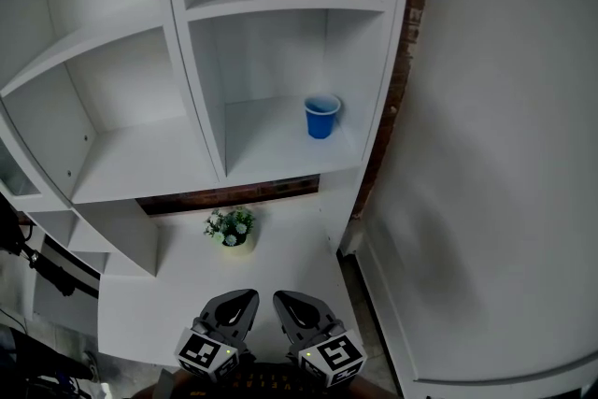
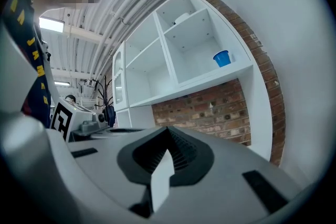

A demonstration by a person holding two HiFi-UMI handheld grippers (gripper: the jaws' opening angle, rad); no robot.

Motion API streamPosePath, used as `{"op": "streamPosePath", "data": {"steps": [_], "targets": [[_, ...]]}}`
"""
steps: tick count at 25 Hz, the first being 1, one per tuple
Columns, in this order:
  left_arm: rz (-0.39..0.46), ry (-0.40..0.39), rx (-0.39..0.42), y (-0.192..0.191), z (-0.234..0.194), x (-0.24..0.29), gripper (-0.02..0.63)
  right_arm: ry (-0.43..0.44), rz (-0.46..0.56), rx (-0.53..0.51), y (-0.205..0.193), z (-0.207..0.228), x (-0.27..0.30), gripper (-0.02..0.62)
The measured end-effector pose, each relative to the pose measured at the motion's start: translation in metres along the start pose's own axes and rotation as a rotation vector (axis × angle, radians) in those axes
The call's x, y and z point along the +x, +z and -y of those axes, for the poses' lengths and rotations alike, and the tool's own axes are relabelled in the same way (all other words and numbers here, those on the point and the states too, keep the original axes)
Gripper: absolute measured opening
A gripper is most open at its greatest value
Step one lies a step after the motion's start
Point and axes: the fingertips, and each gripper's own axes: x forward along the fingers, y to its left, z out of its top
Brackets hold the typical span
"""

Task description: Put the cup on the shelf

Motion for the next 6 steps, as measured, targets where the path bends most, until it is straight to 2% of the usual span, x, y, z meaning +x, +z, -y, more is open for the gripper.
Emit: {"op": "streamPosePath", "data": {"steps": [3, 6], "targets": [[0.055, -0.016, -0.049, 0.015, -0.013, 0.007, 0.002, -0.004, 0.018, -0.018, 0.009, 0.006, 0.005, 0.006], [0.166, -0.054, -0.143, 0.056, -0.049, 0.028, 0.002, -0.026, 0.066, -0.055, 0.036, 0.022, 0.017, 0.006]]}}
